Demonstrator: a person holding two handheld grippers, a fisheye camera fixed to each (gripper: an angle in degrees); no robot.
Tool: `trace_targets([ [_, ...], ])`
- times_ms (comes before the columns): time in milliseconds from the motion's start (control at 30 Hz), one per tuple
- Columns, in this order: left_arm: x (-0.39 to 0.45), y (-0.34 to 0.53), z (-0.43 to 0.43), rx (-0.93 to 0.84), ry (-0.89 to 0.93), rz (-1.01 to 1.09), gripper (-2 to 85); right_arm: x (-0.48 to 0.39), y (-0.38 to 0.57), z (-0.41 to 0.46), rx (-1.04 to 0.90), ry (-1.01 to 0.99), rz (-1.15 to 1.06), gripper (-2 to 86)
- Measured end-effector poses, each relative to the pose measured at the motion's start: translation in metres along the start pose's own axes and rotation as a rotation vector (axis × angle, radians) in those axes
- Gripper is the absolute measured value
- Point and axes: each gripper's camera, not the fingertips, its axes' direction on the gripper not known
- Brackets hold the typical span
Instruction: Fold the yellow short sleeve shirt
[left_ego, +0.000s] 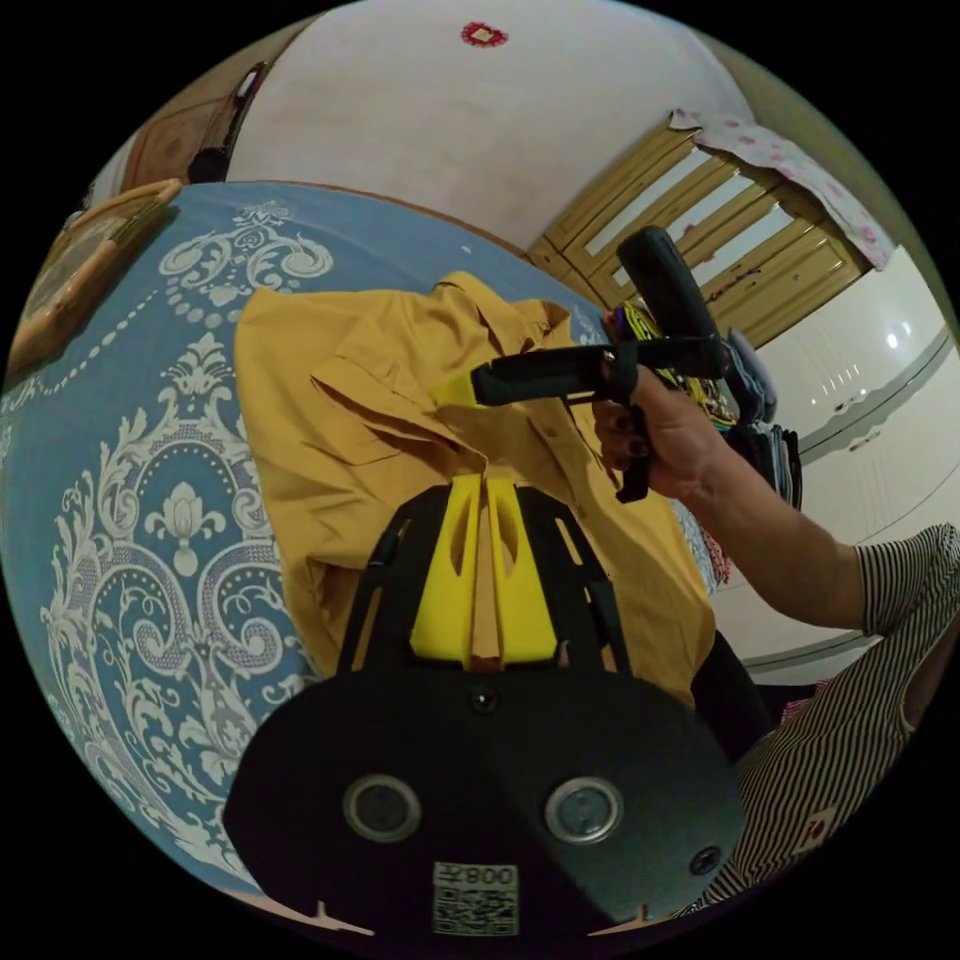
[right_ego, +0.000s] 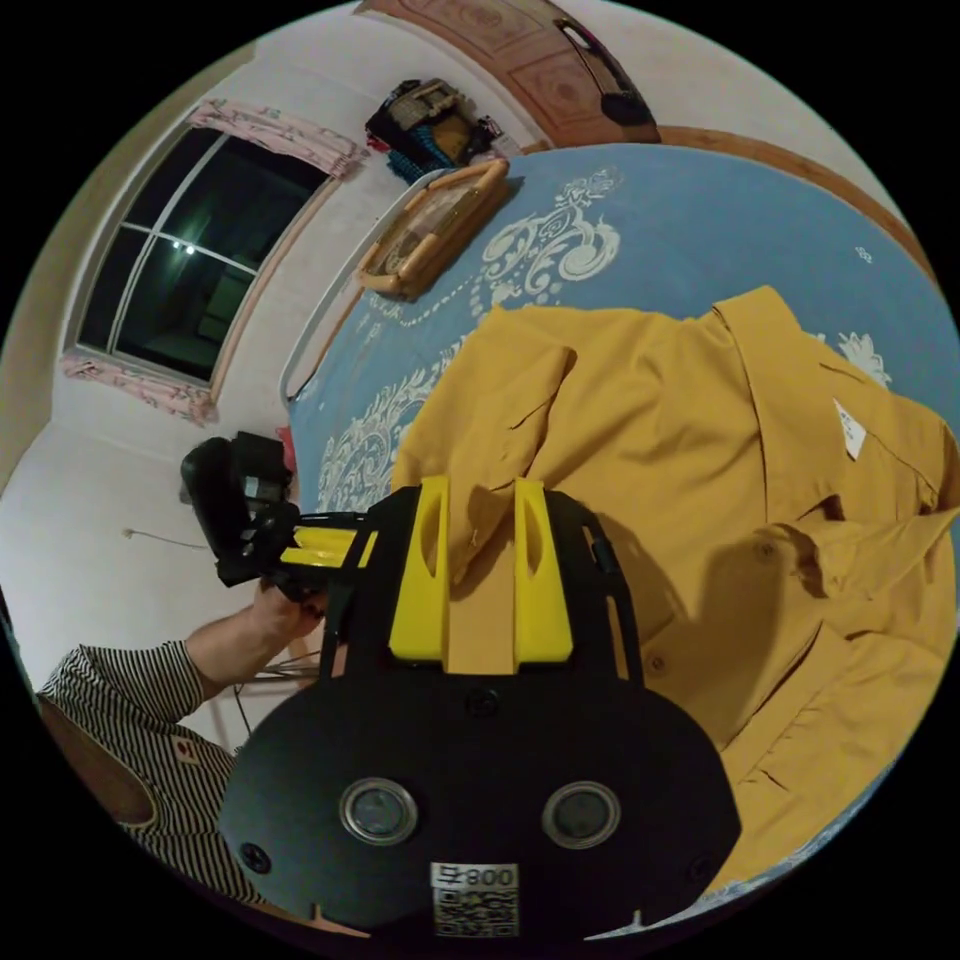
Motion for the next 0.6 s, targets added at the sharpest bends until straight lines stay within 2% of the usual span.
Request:
trace_targets([
  [267,0.028,-0.004,0.04,-0.03,-0.05,0.013,0.9,-0.062,-0.05,0.033,-0.058,0.325,-0.191,12.0],
  [433,0.042,-0.009,0.057,-0.029,-0.09,0.016,0.9,-0.08,-0.075,0.064,-0.12,0.574,-0.257,7.6],
  [600,0.056,-0.014,0.068,0.005,-0.117,0.033,0.8,-0.072,-0.084,0.048,-0.056,0.583,-0.233,2.8],
])
